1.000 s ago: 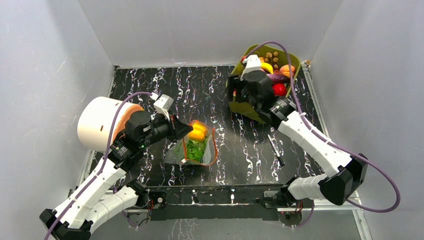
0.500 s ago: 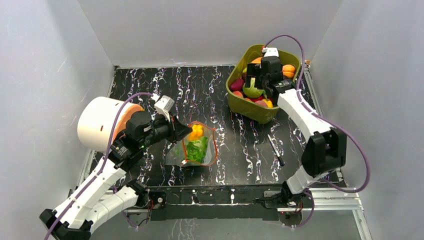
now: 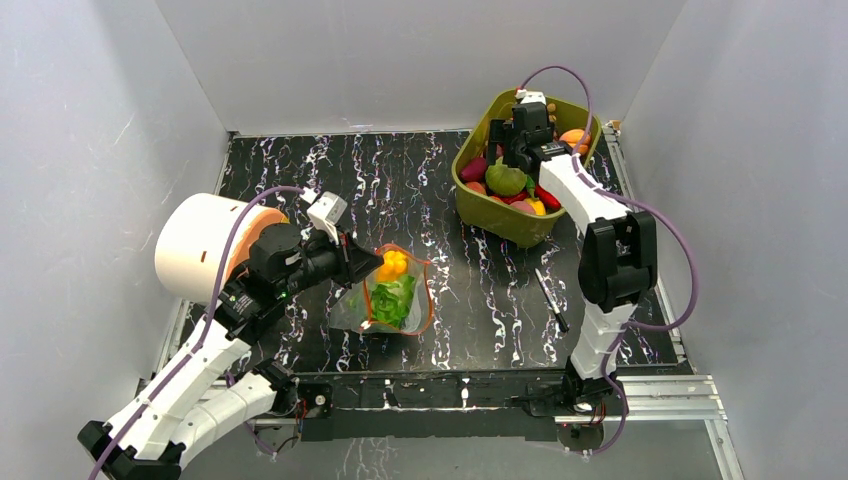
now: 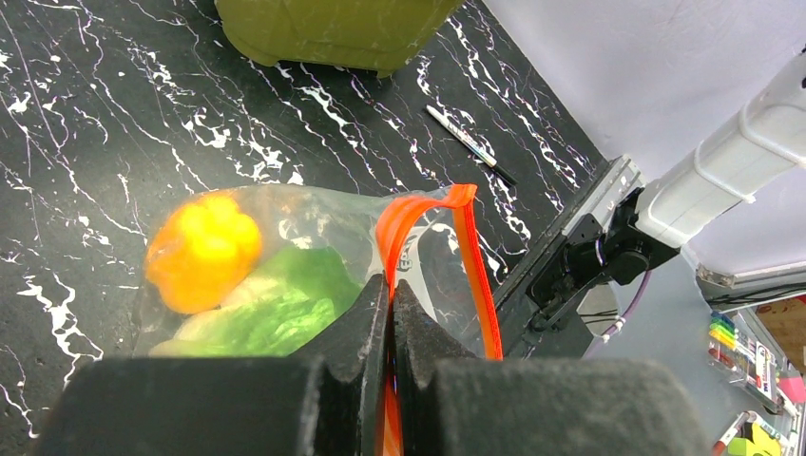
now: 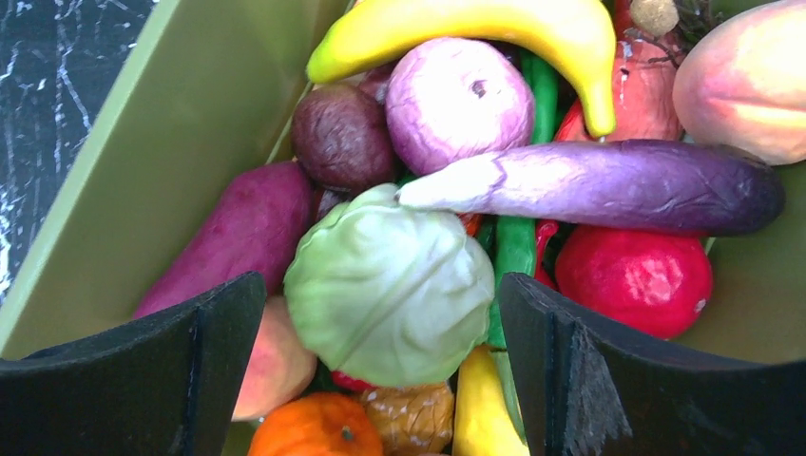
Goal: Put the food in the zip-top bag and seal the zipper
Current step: Pick up the fake vegetable from the bin.
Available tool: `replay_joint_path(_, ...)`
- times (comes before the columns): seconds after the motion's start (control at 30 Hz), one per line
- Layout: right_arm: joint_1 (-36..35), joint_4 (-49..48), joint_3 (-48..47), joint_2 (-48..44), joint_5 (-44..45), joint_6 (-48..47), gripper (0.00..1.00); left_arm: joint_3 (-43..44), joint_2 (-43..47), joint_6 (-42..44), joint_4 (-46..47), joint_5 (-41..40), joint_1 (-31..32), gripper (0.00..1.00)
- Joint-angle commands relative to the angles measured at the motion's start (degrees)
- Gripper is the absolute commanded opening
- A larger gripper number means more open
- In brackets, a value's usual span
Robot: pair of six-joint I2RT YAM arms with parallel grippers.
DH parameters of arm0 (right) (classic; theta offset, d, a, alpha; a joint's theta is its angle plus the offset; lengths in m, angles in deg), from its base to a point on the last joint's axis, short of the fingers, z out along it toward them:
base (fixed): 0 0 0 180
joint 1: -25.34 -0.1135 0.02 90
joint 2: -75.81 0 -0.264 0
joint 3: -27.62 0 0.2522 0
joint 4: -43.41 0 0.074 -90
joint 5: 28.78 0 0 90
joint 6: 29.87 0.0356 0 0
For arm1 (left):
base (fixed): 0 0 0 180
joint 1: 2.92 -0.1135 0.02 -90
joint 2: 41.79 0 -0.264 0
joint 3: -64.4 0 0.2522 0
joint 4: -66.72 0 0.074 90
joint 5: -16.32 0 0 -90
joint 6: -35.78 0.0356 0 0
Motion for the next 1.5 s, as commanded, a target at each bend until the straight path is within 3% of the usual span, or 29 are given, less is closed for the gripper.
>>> replay_joint_path(0.0, 1.43, -2.04, -5.45, 2.19, 2.83, -2.87, 0.88, 0.29, 1.16, 0.39, 0.13, 0.86, 0.13, 0.0)
replay_joint_path(0.1, 2.06, -1.46, -7.46, 3.06, 4.08, -9.15, 0.76, 0.39, 1.11, 0.2, 0.1, 1.07, 0.18, 0.0)
replay_joint_path(0.3, 3.67, -2.98, -6.21, 2.21, 1.32, -24.53, 0.74, 0.5, 1.18, 0.9, -0.1, 0.91, 0.13, 0.0)
replay_joint_path(0.37, 4.53, -2.63, -5.24, 2.39, -2.29, -30.41, 0.69, 0.22, 1.19, 1.22, 0.17, 0.83, 0.13, 0.0)
replay_joint_path(0.57, 6.11, -4.34, -2.26, 1.92, -1.52, -38.67, 0.61, 0.3, 0.28, 1.34, 0.46, 1.43, 0.13, 0.0)
replay_joint_path(1.27, 6.42, -10.4, 0.34, 4.31, -5.77, -58.84, 0.63, 1.13, -2.07, 0.9, 1.33, 1.67, 0.13, 0.0)
replay_joint_path(1.47, 5.97, -6.08, -3.1, 7.32, -6.67, -61.28, 0.64, 0.87, -2.09, 0.53, 1.7, 1.77, 0.18, 0.0)
